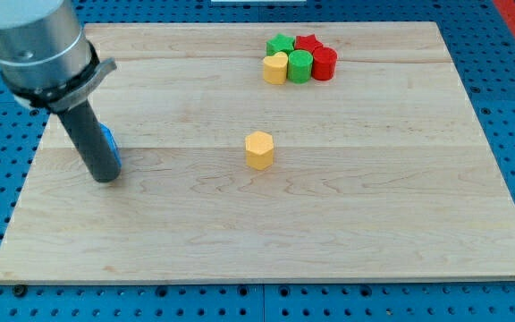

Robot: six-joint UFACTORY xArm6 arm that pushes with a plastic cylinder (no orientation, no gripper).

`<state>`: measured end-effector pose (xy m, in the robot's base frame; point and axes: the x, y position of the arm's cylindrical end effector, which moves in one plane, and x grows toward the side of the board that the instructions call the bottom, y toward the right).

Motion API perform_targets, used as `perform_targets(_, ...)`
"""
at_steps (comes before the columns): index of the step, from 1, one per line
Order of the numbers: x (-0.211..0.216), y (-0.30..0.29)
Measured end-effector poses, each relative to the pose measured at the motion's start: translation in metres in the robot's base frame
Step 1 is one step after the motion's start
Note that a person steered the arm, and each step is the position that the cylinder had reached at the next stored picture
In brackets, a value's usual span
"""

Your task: Move the yellow hexagon parallel to the right of the blue triangle

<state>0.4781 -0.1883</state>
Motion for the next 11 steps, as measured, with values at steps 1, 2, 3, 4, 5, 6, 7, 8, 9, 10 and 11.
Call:
perform_targets(1,-0.027,-0.014)
perform_targets(2,-0.027,-0.029)
perform_targets(3,-0.037,-0.041)
perform_targets(4,-0.014,-0.005)
perform_targets(5,0.018,0.081)
perform_targets(6,0.029,0.177)
perform_targets(7,0.005,0.214)
perform_targets(8,-0.001,0.209)
perform_targets(9,-0.044,0.192)
perform_targets(10,-0.051,0.133)
perform_targets(11,-0.06,0.074)
